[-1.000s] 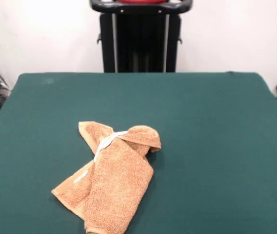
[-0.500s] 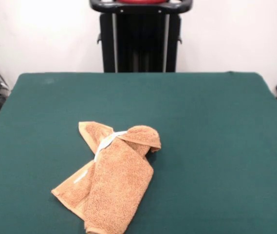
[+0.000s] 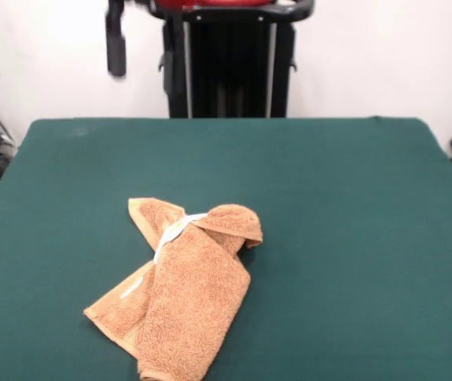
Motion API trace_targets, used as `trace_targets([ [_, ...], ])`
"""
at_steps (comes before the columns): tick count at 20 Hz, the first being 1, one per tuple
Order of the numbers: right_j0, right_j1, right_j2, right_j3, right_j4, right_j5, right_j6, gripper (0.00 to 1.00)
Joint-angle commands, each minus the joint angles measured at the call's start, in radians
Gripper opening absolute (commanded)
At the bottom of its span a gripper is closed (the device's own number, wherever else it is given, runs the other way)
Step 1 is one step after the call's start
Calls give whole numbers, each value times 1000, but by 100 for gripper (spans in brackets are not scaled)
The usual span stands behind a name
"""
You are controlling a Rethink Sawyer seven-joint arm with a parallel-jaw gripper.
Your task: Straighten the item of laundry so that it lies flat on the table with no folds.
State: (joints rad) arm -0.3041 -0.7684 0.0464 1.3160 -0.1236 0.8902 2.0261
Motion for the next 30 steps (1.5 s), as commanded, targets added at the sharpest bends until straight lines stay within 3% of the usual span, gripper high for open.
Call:
trace_targets([
  [1, 7, 122, 138, 103, -47, -135, -99, 100],
  [8, -15, 143, 150, 219, -92, -309, -86, 100],
  [12, -2, 175, 132, 216, -129, -359, -51, 100],
  [25, -31, 255, 176, 221, -108, -345, -23, 100],
  [30, 4, 256, 161, 226, -84, -339, 44, 100],
])
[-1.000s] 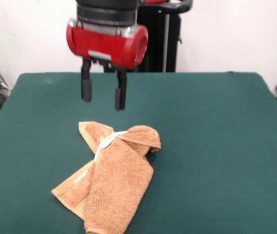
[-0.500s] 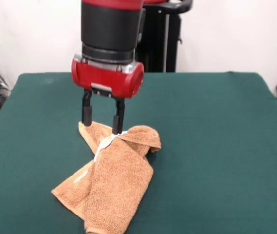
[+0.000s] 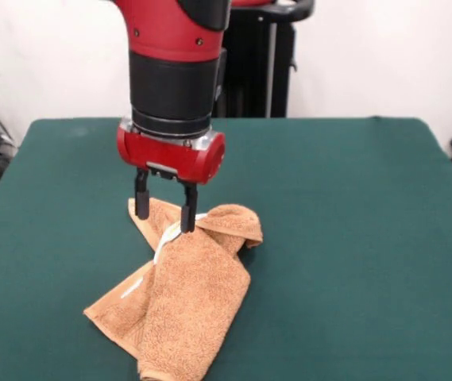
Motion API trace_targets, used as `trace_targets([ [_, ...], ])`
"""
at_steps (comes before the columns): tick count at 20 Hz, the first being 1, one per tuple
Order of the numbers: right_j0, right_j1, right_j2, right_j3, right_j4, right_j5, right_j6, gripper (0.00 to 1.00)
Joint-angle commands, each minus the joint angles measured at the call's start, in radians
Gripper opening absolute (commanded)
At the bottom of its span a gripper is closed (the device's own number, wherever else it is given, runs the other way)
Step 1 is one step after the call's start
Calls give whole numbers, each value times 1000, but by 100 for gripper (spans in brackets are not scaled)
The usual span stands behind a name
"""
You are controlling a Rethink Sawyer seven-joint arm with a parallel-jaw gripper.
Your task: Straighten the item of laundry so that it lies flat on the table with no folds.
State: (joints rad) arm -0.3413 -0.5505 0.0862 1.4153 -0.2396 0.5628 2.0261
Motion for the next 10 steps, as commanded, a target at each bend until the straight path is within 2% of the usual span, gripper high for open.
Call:
trace_targets([
  [1, 41, 39, 126, 127, 40, -3, 45, 100],
  [5, 18, 35, 177, 141, 52, -12, 6, 100],
  [8, -6, 16, 239, 107, -45, -38, -175, 100],
  [10, -26, -8, 283, 93, -83, 3, -276, 100],
])
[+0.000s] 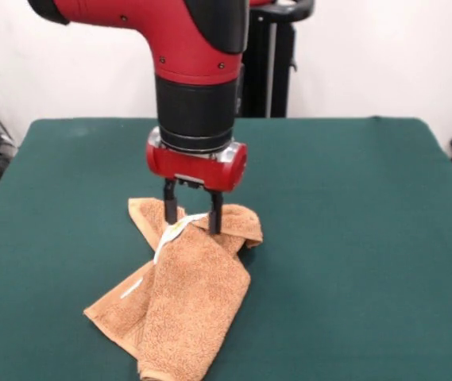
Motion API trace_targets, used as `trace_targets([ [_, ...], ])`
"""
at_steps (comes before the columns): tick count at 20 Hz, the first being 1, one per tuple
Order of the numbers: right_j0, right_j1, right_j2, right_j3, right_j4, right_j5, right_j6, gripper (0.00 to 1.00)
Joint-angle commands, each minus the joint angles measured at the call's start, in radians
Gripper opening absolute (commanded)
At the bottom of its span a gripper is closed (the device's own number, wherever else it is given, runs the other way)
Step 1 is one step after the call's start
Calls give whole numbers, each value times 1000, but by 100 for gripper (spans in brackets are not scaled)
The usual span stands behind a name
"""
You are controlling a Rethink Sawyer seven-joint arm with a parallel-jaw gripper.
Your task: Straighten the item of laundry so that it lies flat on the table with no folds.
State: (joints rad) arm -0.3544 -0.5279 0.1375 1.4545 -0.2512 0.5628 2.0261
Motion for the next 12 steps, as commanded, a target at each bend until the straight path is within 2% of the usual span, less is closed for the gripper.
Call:
trace_targets([
  [1, -26, -45, 254, 49, -94, 18, -326, 100],
  [6, -106, -42, 398, 11, -201, 115, -579, 100],
  [12, -183, 19, 525, 3, -325, 157, -800, 100],
])
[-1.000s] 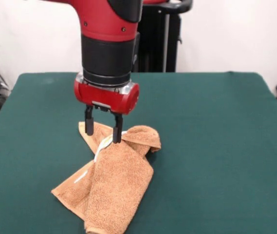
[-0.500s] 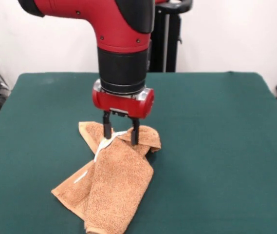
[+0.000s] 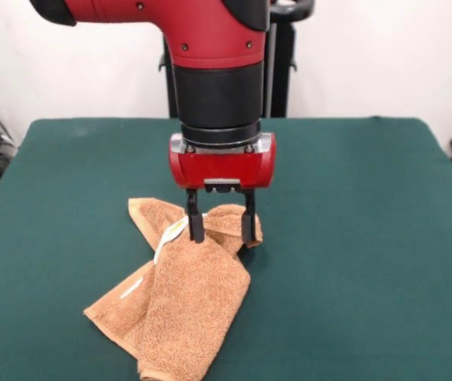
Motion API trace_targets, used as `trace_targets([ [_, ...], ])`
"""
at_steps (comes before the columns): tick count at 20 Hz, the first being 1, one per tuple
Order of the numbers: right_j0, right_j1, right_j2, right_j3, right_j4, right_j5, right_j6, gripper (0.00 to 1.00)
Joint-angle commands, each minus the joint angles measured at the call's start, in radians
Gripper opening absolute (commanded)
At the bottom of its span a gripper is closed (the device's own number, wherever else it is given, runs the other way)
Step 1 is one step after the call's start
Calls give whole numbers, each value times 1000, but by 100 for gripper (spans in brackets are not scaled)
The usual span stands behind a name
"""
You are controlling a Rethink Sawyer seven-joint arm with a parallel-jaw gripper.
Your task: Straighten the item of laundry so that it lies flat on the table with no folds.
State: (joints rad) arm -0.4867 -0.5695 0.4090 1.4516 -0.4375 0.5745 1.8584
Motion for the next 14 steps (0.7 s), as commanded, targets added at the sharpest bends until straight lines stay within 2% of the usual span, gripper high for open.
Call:
trace_targets([
  [1, -58, 68, 266, 7, -142, 163, -654, 100],
  [5, -58, 60, 266, 11, -163, 215, -704, 100],
  [10, -53, 77, 238, 30, -199, 169, -728, 100],
  [14, -46, 90, 221, 27, -183, 204, -733, 100],
])
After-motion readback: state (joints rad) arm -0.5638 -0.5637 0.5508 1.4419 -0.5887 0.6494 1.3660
